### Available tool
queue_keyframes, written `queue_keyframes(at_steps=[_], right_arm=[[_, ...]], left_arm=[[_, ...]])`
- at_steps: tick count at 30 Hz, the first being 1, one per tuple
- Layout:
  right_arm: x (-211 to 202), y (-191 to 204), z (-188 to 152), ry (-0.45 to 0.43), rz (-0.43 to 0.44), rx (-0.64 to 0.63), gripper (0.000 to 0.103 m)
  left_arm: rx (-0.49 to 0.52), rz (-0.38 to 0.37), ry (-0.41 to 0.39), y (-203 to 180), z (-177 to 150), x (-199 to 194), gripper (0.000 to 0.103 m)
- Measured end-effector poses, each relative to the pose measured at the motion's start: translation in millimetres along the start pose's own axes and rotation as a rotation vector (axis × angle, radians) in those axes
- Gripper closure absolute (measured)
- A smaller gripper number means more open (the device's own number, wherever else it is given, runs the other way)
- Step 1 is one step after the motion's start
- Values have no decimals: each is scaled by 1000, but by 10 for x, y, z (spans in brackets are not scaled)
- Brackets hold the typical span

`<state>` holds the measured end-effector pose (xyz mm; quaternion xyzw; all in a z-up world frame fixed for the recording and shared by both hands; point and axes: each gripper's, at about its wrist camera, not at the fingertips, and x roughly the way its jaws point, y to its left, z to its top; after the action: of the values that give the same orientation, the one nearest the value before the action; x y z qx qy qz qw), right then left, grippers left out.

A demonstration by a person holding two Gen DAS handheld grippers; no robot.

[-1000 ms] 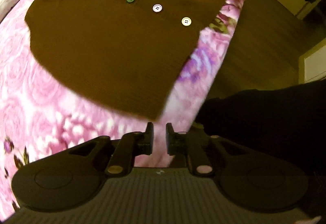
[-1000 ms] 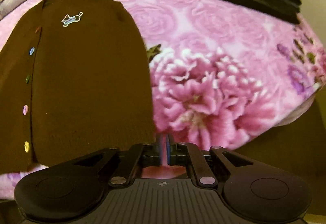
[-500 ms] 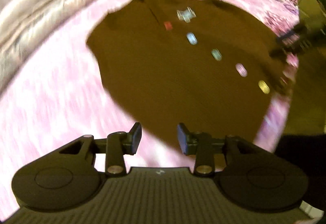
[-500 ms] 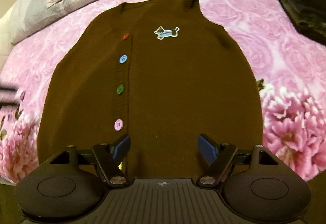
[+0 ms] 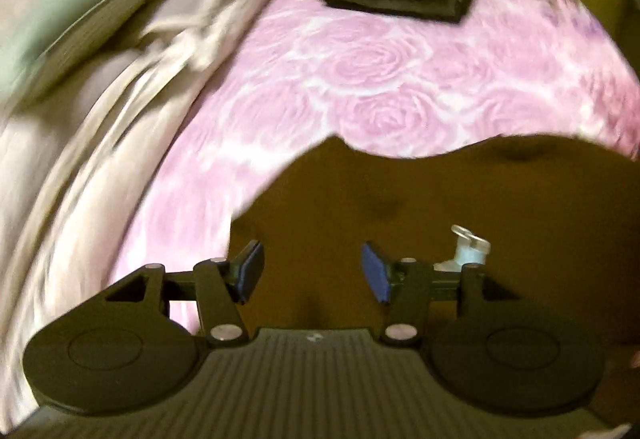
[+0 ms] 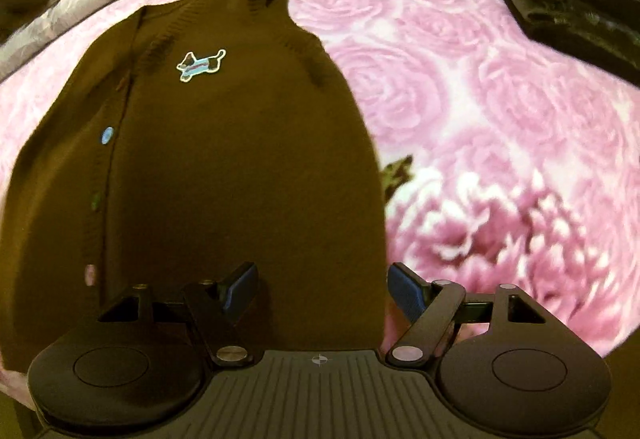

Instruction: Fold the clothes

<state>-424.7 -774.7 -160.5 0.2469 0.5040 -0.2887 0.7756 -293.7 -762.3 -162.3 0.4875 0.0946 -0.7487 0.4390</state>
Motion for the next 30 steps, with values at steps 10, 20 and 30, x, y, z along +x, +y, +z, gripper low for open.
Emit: queue_keyframes(at_steps=[10, 20, 30], right_arm=[[225, -238, 147, -41, 43, 125, 75], [113, -705, 339, -85, -31, 184, 95], [-205, -322, 390, -149, -80, 145, 37]], left_arm=[[184, -202, 114, 237, 386, 1168, 101], [-17, -183, 73, 570, 834, 1262, 98], [-180, -57, 51, 1024, 348, 468, 72]])
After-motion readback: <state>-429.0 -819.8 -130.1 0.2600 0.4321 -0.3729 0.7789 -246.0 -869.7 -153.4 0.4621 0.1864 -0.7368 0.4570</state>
